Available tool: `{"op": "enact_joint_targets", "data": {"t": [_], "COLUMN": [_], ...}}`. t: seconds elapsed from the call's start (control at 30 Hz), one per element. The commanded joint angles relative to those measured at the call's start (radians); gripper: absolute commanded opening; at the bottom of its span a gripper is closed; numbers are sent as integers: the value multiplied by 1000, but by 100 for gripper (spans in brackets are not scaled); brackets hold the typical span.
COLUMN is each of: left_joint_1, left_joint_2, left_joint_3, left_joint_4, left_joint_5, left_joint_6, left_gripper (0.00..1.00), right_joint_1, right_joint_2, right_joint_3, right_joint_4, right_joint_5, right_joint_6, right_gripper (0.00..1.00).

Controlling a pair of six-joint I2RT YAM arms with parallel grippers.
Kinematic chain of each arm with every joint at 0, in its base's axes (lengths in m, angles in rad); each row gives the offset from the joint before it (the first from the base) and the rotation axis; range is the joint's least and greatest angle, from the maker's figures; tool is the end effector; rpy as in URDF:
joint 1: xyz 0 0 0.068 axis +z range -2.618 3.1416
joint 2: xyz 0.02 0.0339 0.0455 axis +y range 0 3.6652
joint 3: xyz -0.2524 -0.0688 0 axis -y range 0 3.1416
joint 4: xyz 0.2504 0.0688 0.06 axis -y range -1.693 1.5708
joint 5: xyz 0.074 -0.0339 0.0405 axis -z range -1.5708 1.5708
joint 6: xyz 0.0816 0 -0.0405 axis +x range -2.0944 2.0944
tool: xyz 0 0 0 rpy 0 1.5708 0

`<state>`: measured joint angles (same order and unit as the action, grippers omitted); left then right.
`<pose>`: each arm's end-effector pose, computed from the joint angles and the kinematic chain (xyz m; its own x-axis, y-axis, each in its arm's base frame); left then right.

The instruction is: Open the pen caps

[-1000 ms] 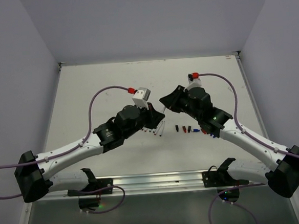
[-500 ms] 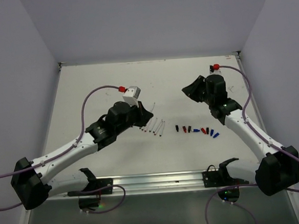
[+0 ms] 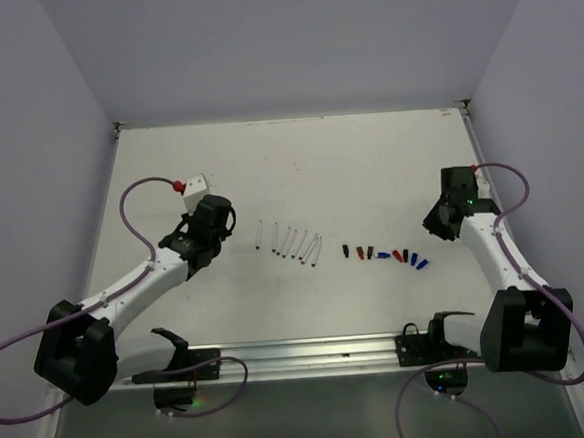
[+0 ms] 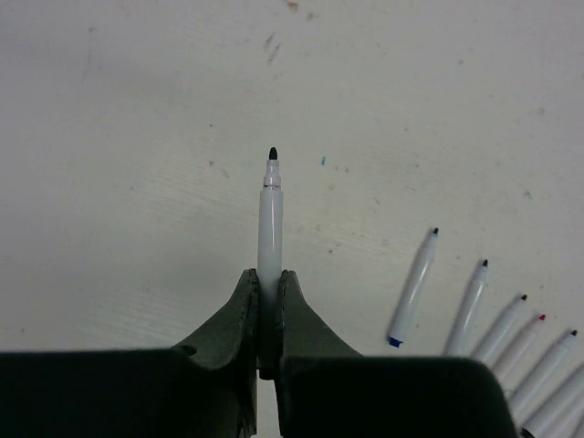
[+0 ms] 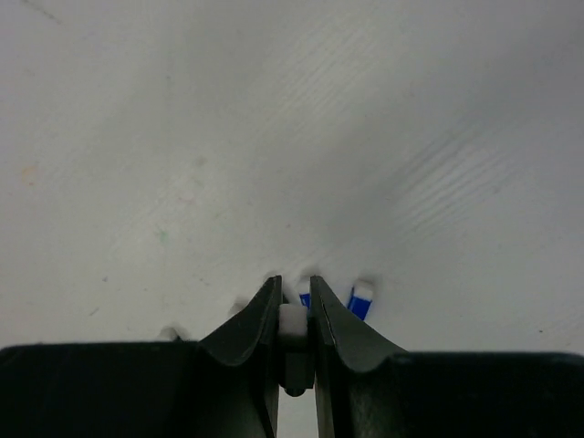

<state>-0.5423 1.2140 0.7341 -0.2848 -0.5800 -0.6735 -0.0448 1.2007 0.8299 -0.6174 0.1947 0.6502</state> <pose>0.2666 -0.1084 0.1891 -0.5215 -0.2949 -0.8007 -0.2972 0.9424 -0.1535 0.2676 -0.0278 0.1854 -0.5730 0.6202 -0.5357 0.6246 0.7537 0.2045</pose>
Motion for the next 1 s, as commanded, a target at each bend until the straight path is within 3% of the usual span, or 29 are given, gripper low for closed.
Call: {"op": "enact_joint_targets", "data": {"t": [0.0, 0.27, 0.67, 0.97], "left_joint_1": [57, 108, 122, 130], "left_joint_2": [24, 168, 292, 401], "left_joint_3": [-48, -96, -102, -90], "left_joint_4": [137, 256, 391, 515], "left_joint_5": [-58, 55, 192, 387], "left_joint_6": [-37, -100, -46, 2], "left_gripper": [0, 0, 0, 0], "right_joint_1": [-52, -125, -129, -127], "right_joint_2": [-6, -7, 83, 128], "right_joint_3": [-27, -48, -110, -140], "right_joint_4": [-58, -94, -64, -41], "right_joint_5": [41, 63, 20, 12], "right_joint_6": [-21, -34, -23, -3], "right_gripper": [0, 0, 0, 4]}}
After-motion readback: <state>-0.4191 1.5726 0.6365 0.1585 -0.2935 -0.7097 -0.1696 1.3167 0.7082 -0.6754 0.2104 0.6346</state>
